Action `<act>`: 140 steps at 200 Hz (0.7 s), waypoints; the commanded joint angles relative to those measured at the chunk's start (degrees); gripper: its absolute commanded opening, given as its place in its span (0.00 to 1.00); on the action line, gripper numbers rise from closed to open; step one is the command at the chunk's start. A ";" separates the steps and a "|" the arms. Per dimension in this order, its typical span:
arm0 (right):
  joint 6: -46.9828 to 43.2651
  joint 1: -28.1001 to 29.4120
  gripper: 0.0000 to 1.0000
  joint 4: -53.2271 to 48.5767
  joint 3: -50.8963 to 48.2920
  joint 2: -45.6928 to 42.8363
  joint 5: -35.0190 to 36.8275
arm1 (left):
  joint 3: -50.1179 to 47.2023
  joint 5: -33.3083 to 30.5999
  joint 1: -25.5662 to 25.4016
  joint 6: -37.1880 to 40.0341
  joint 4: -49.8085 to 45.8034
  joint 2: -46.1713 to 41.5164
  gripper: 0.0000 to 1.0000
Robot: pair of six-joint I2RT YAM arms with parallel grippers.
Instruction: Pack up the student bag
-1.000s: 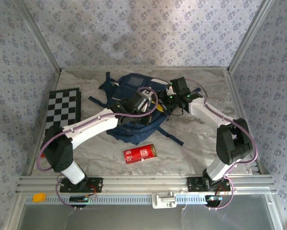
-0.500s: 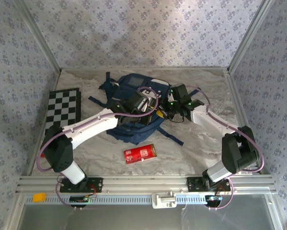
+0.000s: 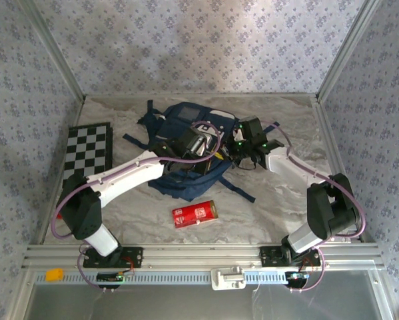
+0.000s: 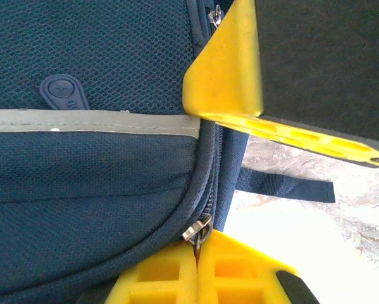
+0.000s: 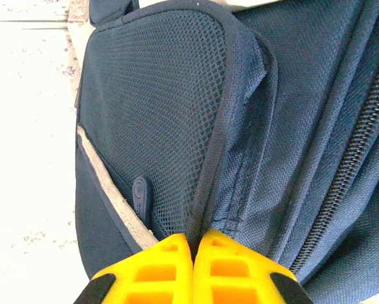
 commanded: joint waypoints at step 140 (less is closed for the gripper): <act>-18.53 -11.42 0.43 -16.92 18.32 7.34 -8.64 | -5.66 9.80 7.97 4.88 -0.64 -7.50 0.00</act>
